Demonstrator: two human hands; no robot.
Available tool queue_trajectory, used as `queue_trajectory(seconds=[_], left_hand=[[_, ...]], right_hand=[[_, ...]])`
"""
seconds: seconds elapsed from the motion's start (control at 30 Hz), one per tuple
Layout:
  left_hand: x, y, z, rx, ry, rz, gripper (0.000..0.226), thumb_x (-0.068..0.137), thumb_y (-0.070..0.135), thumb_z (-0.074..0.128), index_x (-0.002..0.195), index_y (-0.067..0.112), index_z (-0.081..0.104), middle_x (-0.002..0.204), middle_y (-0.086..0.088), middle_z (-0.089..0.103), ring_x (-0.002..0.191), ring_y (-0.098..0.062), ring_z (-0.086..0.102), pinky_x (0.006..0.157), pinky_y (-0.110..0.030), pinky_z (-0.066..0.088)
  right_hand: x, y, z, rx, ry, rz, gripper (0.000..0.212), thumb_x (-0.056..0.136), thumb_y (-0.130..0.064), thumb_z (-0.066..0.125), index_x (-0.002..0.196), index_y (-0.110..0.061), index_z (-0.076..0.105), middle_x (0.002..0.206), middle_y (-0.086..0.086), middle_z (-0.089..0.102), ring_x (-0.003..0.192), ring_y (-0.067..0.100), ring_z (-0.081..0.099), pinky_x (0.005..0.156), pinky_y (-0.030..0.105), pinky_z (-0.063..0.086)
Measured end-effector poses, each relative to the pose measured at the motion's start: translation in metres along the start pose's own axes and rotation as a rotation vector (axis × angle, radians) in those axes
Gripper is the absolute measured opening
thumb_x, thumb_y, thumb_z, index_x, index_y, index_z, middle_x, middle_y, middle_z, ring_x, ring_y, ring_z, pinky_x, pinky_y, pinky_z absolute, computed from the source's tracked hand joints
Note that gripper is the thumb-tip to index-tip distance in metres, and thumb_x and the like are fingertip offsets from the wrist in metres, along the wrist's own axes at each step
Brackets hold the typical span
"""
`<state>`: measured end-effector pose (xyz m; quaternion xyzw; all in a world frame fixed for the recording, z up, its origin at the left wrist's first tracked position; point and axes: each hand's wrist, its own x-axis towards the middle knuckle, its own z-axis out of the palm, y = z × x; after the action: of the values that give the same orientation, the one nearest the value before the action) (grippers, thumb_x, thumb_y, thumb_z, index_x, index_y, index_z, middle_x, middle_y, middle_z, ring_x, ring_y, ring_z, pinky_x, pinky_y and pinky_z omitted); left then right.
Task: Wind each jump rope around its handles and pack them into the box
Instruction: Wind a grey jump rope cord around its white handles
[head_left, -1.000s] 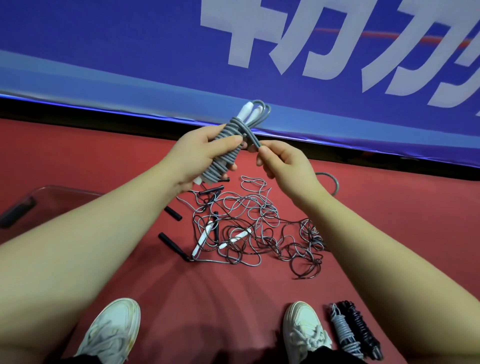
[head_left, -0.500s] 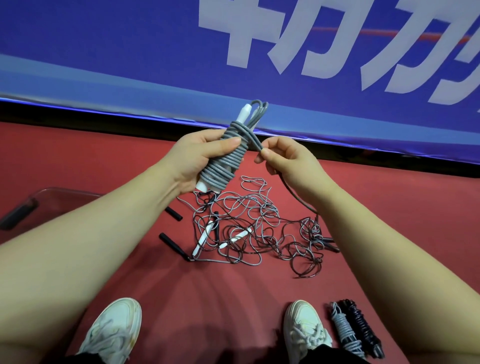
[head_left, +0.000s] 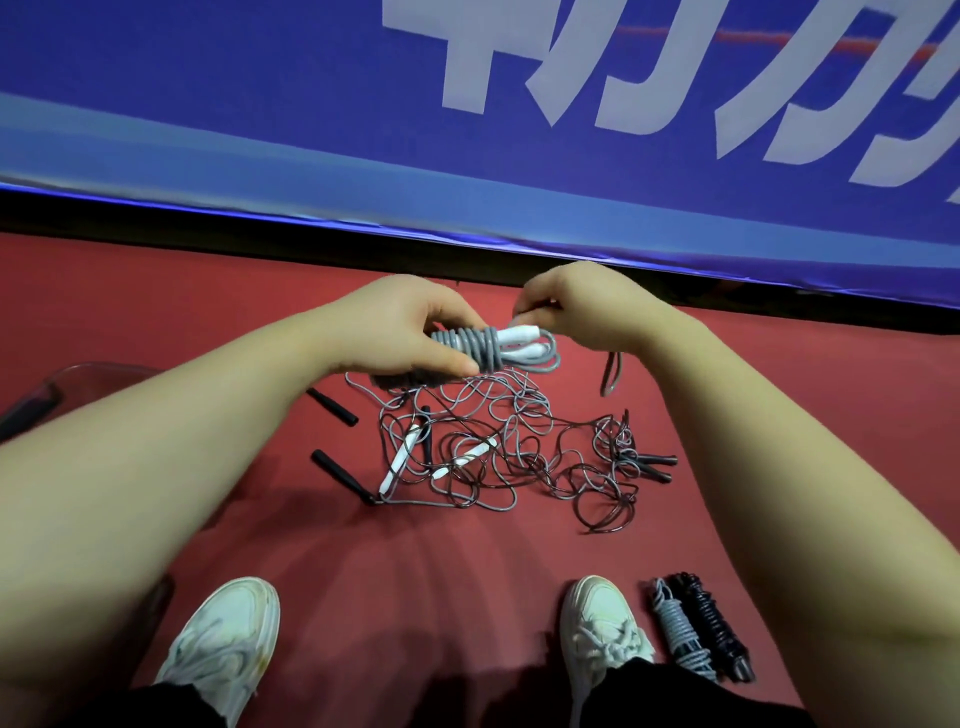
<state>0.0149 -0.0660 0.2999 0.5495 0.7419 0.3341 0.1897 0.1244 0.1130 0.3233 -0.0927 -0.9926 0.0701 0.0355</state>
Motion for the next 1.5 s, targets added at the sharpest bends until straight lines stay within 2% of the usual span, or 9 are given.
queue_trajectory(seconds=[0.3,0.47,0.63,0.73,0.9,1.1,1.23,1.37,1.5], left_hand=[[0.009,0.000,0.021,0.490,0.093,-0.167,0.035,0.081,0.039,0.068,0.113,0.025,0.065,0.100,-0.001,0.067,0.089,-0.021,0.057,0.073,-0.031,0.047],[0.011,-0.011,0.017,0.284,0.210,-0.240,0.052,0.083,0.035,0.069,0.132,0.035,0.053,0.119,0.004,0.063,0.096,-0.017,0.055,0.075,-0.025,0.039],[0.014,-0.020,0.005,-0.037,0.408,-0.209,0.045,0.081,0.019,0.071,0.124,0.028,0.062,0.112,0.004,0.066,0.103,-0.014,0.060,0.085,-0.024,0.043],[0.015,-0.025,0.000,-0.305,0.505,-0.253,0.048,0.081,0.013,0.072,0.127,0.021,0.060,0.107,0.002,0.064,0.094,-0.010,0.059,0.084,-0.020,0.042],[0.015,-0.020,-0.001,-0.723,0.433,-0.150,0.046,0.084,-0.001,0.064,0.128,0.011,0.058,0.102,-0.004,0.068,0.083,-0.010,0.064,0.078,-0.023,0.054],[0.011,-0.014,-0.001,-0.846,0.184,-0.031,0.048,0.083,-0.002,0.058,0.128,0.013,0.057,0.102,-0.006,0.067,0.081,-0.010,0.064,0.069,-0.021,0.054],[0.005,-0.015,-0.007,-0.651,0.005,0.067,0.046,0.070,0.012,0.070,0.113,0.028,0.064,0.103,0.008,0.071,0.090,-0.006,0.063,0.080,-0.018,0.051],[0.003,-0.003,-0.007,-0.030,-0.132,0.032,0.040,0.073,0.025,0.080,0.107,0.041,0.064,0.090,0.033,0.067,0.079,0.012,0.060,0.075,-0.008,0.044],[0.010,0.007,0.014,0.429,-0.202,0.029,0.038,0.081,0.030,0.072,0.119,0.032,0.065,0.101,0.018,0.066,0.088,-0.001,0.056,0.077,-0.019,0.040]], right_hand=[[0.006,-0.044,0.004,-0.339,0.062,0.023,0.023,0.090,-0.032,0.057,0.102,-0.016,0.068,0.099,0.007,0.066,0.090,0.027,0.059,0.065,0.029,0.040],[0.004,-0.058,0.007,-0.250,0.144,0.040,0.024,0.091,-0.012,0.047,0.102,-0.009,0.068,0.088,0.010,0.064,0.078,0.029,0.056,0.057,0.028,0.040],[-0.003,-0.060,0.008,0.103,0.254,0.074,0.029,0.095,-0.017,0.051,0.122,-0.015,0.063,0.115,0.006,0.066,0.099,0.021,0.060,0.073,0.020,0.036],[-0.008,-0.055,0.010,0.417,0.255,0.108,0.027,0.093,-0.014,0.055,0.118,-0.014,0.065,0.099,0.008,0.071,0.070,0.013,0.058,0.061,0.017,0.039],[-0.012,-0.028,0.016,0.702,0.227,0.136,0.020,0.089,-0.007,0.060,0.106,-0.015,0.068,0.081,-0.003,0.068,0.064,-0.005,0.059,0.064,0.009,0.044],[-0.013,0.006,0.014,0.317,0.202,0.005,0.017,0.094,-0.032,0.054,0.078,-0.039,0.057,0.076,-0.018,0.062,0.077,-0.006,0.054,0.088,0.029,0.037],[-0.015,0.006,-0.001,0.340,0.025,-0.085,0.016,0.090,-0.025,0.061,0.075,-0.031,0.059,0.073,-0.012,0.060,0.068,-0.002,0.053,0.072,0.018,0.040],[-0.008,0.009,-0.006,-0.157,-0.251,-0.071,0.008,0.088,-0.026,0.062,0.081,-0.022,0.063,0.067,-0.008,0.056,0.065,0.012,0.049,0.065,0.026,0.035],[0.003,-0.014,0.007,-0.403,-0.315,-0.044,0.023,0.087,-0.036,0.061,0.102,-0.020,0.067,0.082,-0.005,0.056,0.079,0.017,0.051,0.065,0.026,0.036]])
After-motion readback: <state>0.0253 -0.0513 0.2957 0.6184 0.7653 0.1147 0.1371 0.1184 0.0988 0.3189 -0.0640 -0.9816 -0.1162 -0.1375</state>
